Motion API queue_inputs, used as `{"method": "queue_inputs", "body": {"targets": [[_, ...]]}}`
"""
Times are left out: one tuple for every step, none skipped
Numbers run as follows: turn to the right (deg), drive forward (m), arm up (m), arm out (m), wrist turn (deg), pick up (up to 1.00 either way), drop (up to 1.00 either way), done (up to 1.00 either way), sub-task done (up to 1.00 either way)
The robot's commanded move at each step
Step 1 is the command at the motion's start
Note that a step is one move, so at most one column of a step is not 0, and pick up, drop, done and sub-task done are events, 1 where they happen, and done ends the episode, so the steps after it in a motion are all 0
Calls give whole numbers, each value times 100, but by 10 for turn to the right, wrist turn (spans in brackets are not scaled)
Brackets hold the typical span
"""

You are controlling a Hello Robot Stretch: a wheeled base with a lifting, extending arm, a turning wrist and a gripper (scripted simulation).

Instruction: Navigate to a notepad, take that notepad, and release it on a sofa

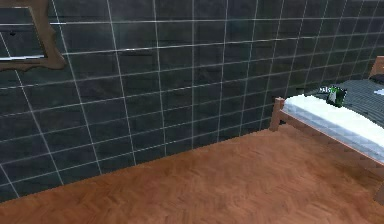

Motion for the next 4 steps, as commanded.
{"method": "queue_inputs", "body": {"targets": [[0,0,10,0,0,0,0,0,0],[0,0,50,0,0,0,0,0,0],[0,0,6,0,0,0,0,0,0],[0,0,0,0,-450,0,0,0,0]]}}
